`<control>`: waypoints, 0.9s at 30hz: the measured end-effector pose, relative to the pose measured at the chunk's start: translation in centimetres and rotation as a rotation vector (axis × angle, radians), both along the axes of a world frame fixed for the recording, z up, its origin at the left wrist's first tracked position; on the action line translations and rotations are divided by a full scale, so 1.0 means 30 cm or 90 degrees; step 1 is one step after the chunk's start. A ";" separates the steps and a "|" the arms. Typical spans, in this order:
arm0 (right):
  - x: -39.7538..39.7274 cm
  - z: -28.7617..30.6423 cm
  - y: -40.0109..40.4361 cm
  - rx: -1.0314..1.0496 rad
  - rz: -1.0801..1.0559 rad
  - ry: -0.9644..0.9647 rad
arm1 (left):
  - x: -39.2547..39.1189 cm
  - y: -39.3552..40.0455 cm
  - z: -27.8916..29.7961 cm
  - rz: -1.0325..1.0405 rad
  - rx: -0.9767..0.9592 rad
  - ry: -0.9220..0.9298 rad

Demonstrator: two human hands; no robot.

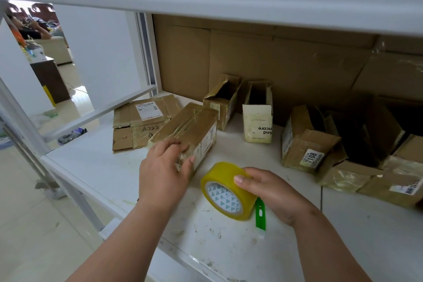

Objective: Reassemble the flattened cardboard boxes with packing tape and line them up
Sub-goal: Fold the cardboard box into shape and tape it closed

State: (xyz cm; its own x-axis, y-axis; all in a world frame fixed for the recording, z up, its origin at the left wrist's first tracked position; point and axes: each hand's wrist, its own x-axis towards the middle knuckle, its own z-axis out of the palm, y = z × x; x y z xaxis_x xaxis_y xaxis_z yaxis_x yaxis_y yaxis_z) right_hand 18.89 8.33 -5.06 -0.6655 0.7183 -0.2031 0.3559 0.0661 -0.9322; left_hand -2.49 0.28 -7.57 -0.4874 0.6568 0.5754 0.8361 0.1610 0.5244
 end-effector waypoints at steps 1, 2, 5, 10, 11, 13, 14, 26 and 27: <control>0.004 0.000 0.003 0.006 0.001 -0.007 | 0.002 0.002 0.002 0.009 0.002 -0.011; 0.009 -0.001 0.007 0.013 -0.011 -0.009 | 0.004 0.004 0.006 0.015 0.004 -0.022; 0.027 -0.012 0.036 0.020 -0.132 0.013 | 0.019 -0.004 0.008 0.026 -0.013 -0.029; 0.075 -0.066 0.089 0.223 -0.218 -0.299 | 0.067 -0.027 0.013 0.103 -0.047 -0.088; 0.079 -0.080 0.090 0.228 -0.203 -0.360 | 0.072 -0.029 0.014 0.107 -0.044 -0.096; 0.082 -0.114 0.082 0.221 -0.167 -0.453 | 0.084 -0.037 0.024 0.093 -0.064 -0.133; 0.083 -0.128 0.075 0.224 -0.154 -0.479 | 0.090 -0.041 0.031 0.084 -0.092 -0.162; 0.087 -0.126 0.090 0.294 -0.154 -0.479 | 0.179 -0.067 0.089 -0.106 -0.071 -0.588; 0.091 -0.113 0.092 0.298 -0.179 -0.440 | 0.185 -0.067 0.093 -0.117 -0.057 -0.620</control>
State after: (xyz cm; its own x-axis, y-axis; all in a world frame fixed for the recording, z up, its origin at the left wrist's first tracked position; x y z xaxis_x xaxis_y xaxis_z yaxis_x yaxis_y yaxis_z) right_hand 21.61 11.09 -8.44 -0.2883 0.9474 -0.1391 0.8912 0.2124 -0.4007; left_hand 3.06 -1.74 -4.78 -0.6073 0.7907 -0.0768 0.0629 0.1443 0.9875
